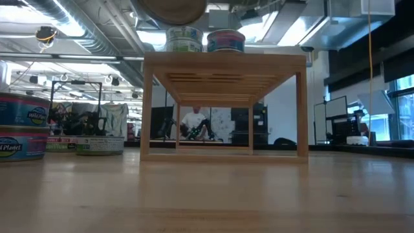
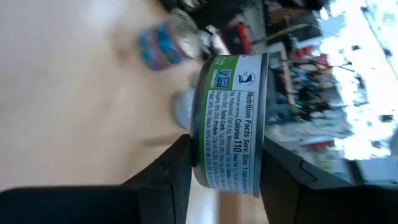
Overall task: Stack canned seafood by type on shelf
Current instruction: Put the green tuna can on the shelf
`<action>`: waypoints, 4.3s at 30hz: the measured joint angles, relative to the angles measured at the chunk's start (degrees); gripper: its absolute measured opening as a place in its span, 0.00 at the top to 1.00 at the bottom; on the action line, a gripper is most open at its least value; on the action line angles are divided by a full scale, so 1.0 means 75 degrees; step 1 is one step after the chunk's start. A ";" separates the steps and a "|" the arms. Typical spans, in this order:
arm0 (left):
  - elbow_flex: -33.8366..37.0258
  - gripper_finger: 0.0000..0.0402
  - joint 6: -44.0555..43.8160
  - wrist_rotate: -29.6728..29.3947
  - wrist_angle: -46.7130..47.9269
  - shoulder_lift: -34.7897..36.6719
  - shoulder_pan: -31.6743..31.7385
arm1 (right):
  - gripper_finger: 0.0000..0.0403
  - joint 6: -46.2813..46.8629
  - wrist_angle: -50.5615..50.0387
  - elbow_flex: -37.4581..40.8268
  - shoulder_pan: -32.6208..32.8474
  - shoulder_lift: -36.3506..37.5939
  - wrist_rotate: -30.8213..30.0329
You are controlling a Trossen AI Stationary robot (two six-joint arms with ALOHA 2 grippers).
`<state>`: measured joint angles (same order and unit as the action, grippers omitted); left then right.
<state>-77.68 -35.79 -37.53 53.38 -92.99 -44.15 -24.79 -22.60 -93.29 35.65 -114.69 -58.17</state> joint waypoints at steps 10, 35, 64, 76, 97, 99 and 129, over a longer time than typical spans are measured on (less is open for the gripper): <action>0.0206 0.64 -0.0881 -0.0396 0.0000 0.0000 -0.0468 | 0.63 -0.1525 -0.0088 -0.0284 -0.1094 0.0009 -0.0425; 0.0209 0.64 0.0651 -0.2787 -0.0014 -0.0006 0.0101 | 0.62 -0.1542 -0.0672 -0.0284 -0.1873 0.0009 0.0053; 0.0209 0.99 0.1970 -0.2969 -0.0035 -0.0009 0.1604 | 0.62 -0.1536 -0.1067 -0.0284 -0.1873 0.0009 0.0367; 0.0209 0.99 0.1970 -0.2712 -0.0049 -0.0247 0.1731 | 0.62 -0.1541 -0.1071 -0.0284 -0.1873 0.0009 0.0455; 0.0209 0.99 0.2202 -0.2737 -0.0040 -0.0297 0.2055 | 0.40 -0.1536 -0.1158 -0.0284 -0.1855 0.0012 0.0574; 0.0209 0.99 0.2211 -0.2741 -0.0040 -0.0297 0.2059 | 0.41 -0.1536 -0.1147 -0.0284 -0.1855 0.0012 0.0577; 0.0206 0.99 0.2244 -0.2670 -0.0019 -0.0161 0.1363 | 0.42 0.0639 -0.3858 -0.2481 -0.1624 0.0009 0.2106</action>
<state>-76.14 -18.96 -57.56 53.24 -94.20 -33.93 -20.00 -51.54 -111.90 23.47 -114.63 -42.38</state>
